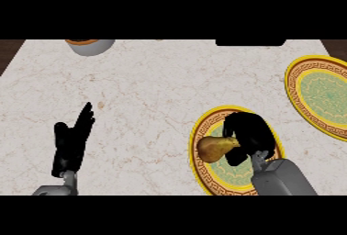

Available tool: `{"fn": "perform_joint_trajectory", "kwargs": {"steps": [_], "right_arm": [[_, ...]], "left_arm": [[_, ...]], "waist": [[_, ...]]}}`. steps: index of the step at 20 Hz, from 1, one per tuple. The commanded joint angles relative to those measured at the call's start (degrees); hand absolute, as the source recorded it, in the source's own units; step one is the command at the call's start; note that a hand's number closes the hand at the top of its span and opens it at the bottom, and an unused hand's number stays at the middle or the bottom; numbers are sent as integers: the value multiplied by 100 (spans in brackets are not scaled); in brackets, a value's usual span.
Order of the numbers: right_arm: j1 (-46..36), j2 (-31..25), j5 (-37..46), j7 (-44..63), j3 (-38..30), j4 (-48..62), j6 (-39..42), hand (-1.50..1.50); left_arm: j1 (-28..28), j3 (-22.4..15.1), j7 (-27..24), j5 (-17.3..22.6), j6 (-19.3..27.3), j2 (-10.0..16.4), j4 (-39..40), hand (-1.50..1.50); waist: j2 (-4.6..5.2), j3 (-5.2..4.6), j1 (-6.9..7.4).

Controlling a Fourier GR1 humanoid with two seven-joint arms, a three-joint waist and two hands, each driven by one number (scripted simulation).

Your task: Pick the pear from the plate and place it in the plate

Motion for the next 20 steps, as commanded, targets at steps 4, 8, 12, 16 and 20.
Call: {"fn": "perform_joint_trajectory", "kwargs": {"steps": [4, 8, 12, 16, 20], "right_arm": [[-955, -656, -443, -1753, -1465, 1538, -892, 150], [-1253, -984, -228, -2132, -1857, 1900, -1489, 150], [-1520, -1247, -377, -2493, -2274, 1879, -1654, 150], [-1310, -1112, -184, -1961, -2451, 827, -2294, 150], [-1533, -1482, -71, -1645, -2975, 799, -2397, 150]], "left_arm": [[-103, 24, -109, 14, -108, -13, 135, 0], [-8, 89, -325, -6, -80, -39, 288, 0], [254, -24, -124, -85, -90, -14, -165, 0], [171, 115, 56, -3, -114, 66, -156, 0], [17, -5, 62, -103, -54, -79, -103, 0]], "waist": [[48, 9, 77], [32, 4, 46], [13, 5, 46], [-24, 3, -32], [-3, 2, -25]]}}
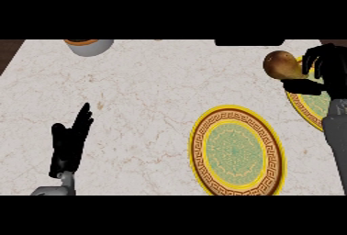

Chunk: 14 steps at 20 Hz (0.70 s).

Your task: Pick the pear from the plate and place it in the plate

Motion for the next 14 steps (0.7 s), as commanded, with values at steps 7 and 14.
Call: {"fn": "perform_joint_trajectory", "kwargs": {"steps": [7, 14], "right_arm": [[-118, -455, -23, -27, -1024, 856, -427, 150], [-385, -940, -300, -861, -1460, 2119, -531, 150]], "left_arm": [[-142, 120, -101, -42, -25, -47, 192, 0], [64, 59, -59, -85, -114, -106, 46, 0]], "waist": [[26, 1, 44], [21, 1, 49]]}}
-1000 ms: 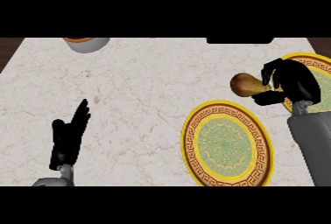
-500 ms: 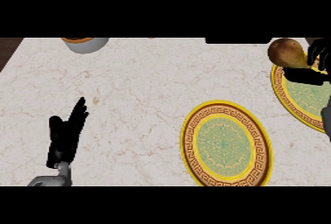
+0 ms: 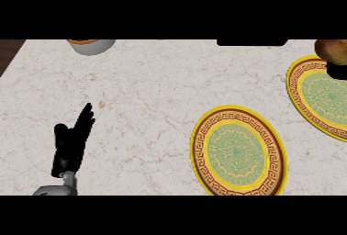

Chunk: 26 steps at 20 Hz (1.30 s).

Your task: Pick the pear from the plate and place it in the plate

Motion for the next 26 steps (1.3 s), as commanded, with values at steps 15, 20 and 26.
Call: {"fn": "perform_joint_trajectory", "kwargs": {"steps": [15, 20, 26], "right_arm": [[-807, -674, -69, -1512, -300, 4078, 795, 150], [-872, -1000, -132, -2364, -359, 4649, 1164, -150], [-1222, -1171, -923, -3368, -1078, 4594, 1364, -150]], "left_arm": [[-20, -136, 84, -125, -42, -132, -136, 0], [-238, 86, 112, -15, -80, -74, 109, 0], [-171, 63, -82, -89, -47, -104, 230, 0]], "waist": [[52, 12, 157], [51, 13, 115], [61, 19, 121]]}}
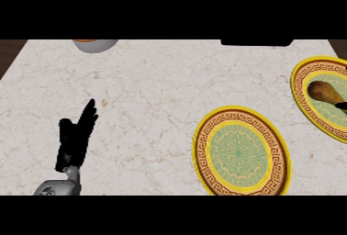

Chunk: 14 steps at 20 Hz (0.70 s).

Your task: Pick the pear from the plate and place it in the plate

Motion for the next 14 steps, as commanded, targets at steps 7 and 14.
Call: {"fn": "perform_joint_trajectory", "kwargs": {"steps": [7, 14], "right_arm": [[22, -82, -1950, -1184, -1803, 204, 492, -150], [406, -487, -2288, -1682, -1933, 523, 1373, -150]], "left_arm": [[434, -21, -139, 3, -47, 30, -258, 0], [-78, 109, 385, 127, -170, 117, -305, 0]], "waist": [[-37, -1, -47], [-9, 0, -26]]}}
